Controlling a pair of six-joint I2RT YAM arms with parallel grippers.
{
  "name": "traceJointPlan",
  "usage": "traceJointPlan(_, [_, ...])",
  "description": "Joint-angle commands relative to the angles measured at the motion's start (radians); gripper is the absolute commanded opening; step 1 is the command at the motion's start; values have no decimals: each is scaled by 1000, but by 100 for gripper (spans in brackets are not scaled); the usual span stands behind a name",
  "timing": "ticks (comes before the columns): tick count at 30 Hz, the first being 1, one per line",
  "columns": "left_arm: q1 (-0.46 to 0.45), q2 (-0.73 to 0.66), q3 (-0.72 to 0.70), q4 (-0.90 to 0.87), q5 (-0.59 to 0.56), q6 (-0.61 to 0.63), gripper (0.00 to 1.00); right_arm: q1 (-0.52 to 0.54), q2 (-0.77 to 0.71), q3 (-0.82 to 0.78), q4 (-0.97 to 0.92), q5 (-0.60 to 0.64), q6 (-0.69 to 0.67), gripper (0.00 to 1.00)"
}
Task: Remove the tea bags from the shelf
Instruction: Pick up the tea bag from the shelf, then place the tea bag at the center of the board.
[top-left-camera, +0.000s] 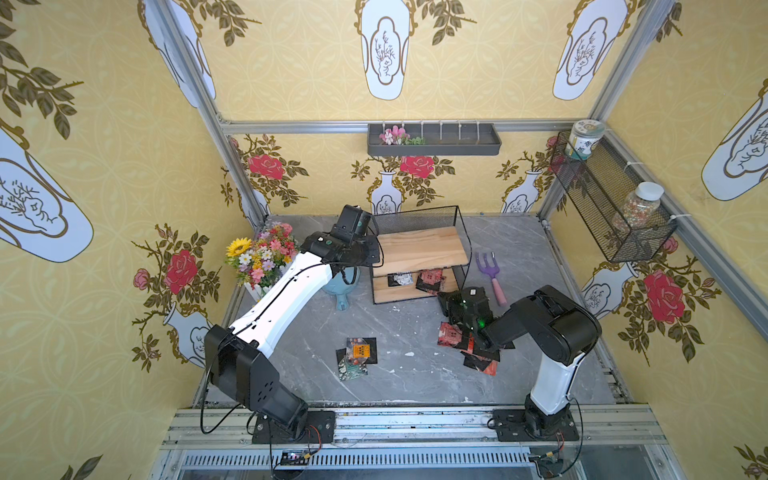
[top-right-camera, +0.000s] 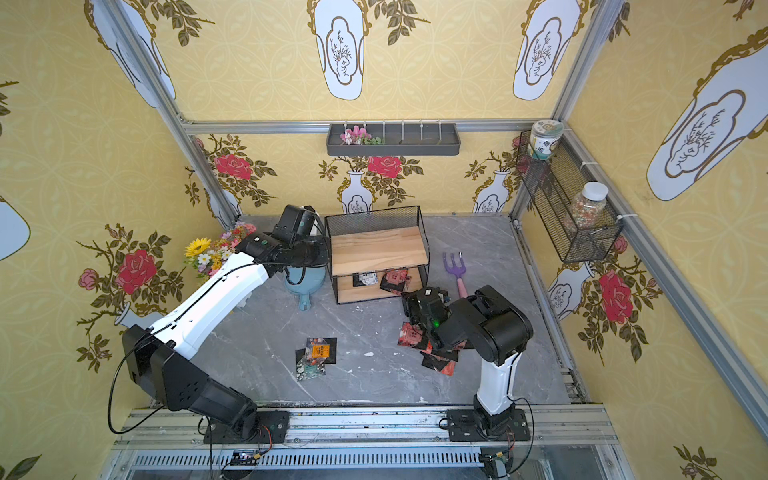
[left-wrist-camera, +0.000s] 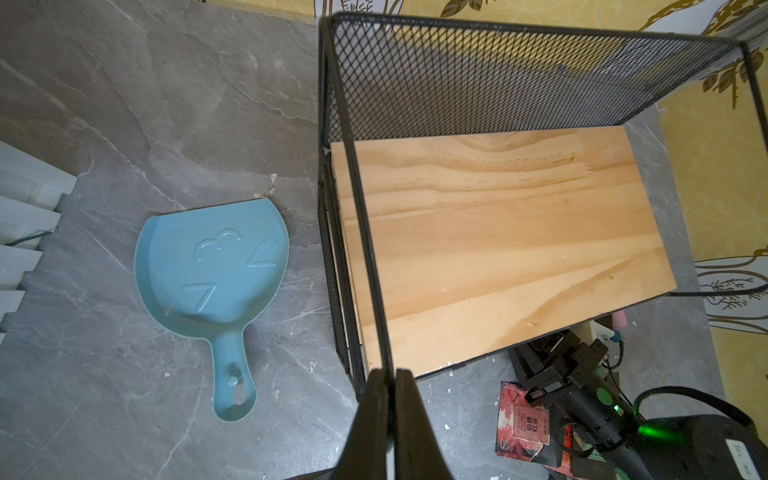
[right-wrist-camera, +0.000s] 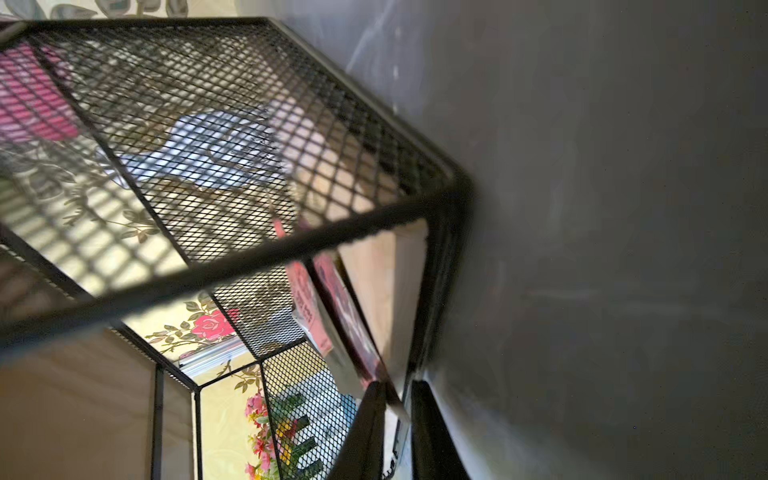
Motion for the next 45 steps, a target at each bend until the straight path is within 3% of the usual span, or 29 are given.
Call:
traceJointPlan(1, [-1,13,1,-31,18,36,0,2,-3,7,43,23,3,12])
traceJointPlan(7, [-1,18,5,-31,18,36,0,11,-66,15,-44,33,4,0])
traceJointPlan(19, [-2,18,5,-28,12,35,0,94,-355,161,-746,62,20,0])
traceJointPlan(29, [-1,22,7,-26,17,32,0,140,-455,248,-974,83,23,0])
traceJointPlan(33, [-1,23,7,-25,18,32,0,162,-511,234,-981,60,-9,0])
traceJointPlan(39, [-1,27,13,-24,16,32,0,186,-600,168,-899,-95,-172,0])
traceJointPlan(45, [-2,27,14,-25,18,32,0,192,-576,110,-627,-406,-310,0])
